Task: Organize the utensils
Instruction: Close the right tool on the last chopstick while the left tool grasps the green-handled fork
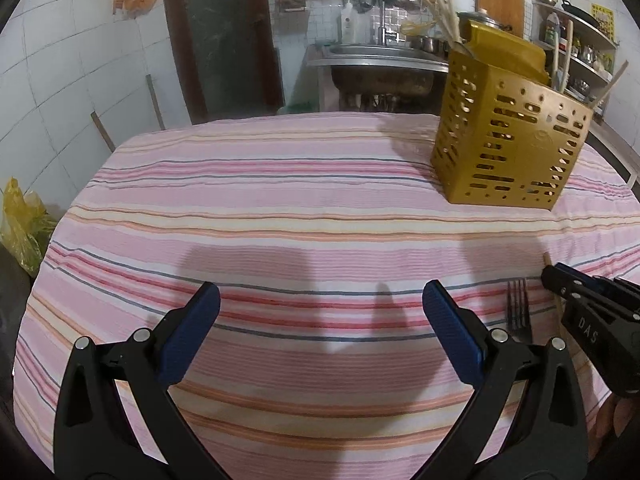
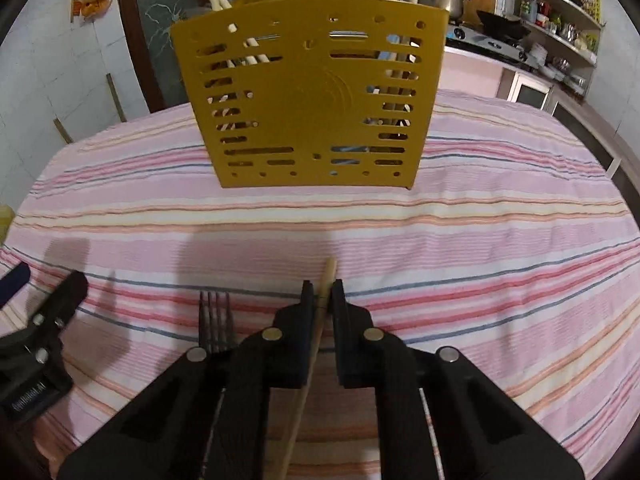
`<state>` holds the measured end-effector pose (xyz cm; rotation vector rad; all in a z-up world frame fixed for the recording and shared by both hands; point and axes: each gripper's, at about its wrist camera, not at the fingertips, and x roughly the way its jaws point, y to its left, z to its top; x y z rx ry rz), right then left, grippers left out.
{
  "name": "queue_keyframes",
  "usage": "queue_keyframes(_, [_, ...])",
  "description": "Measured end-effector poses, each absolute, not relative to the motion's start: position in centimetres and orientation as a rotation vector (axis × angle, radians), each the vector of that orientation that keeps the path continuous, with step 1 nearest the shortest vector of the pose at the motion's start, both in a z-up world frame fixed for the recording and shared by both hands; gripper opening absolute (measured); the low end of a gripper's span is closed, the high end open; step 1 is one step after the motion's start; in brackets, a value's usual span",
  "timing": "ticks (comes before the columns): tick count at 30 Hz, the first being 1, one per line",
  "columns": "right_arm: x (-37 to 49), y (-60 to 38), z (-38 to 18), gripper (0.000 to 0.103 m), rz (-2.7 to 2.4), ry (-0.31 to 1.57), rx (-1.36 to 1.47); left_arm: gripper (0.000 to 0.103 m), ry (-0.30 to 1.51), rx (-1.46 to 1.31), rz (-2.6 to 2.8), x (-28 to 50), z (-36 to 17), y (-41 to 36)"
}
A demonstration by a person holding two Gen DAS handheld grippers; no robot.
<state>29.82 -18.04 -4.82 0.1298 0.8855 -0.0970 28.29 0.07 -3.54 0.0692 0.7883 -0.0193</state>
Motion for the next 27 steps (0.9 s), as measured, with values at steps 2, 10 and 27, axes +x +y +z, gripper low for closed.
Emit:
queue_keyframes(2, [29.7, -18.8, -4.7, 0.009, -0.081, 0.883, 0.145, 0.098, 0.791, 0.069, -0.026, 28.2, -3.4, -0.8])
queue_keyframes(10, [27.9, -23.4, -4.6, 0.008, -0.087, 0.880, 0.158, 0.098, 0.822, 0.067, -0.091, 27.6, -3.7, -5.3])
queue_keyframes(27, [28.5, -28.2, -5.4, 0.008, -0.087, 0.897, 0.182, 0.059, 0.958, 0.085, -0.191, 28.7, -5.6, -11.5])
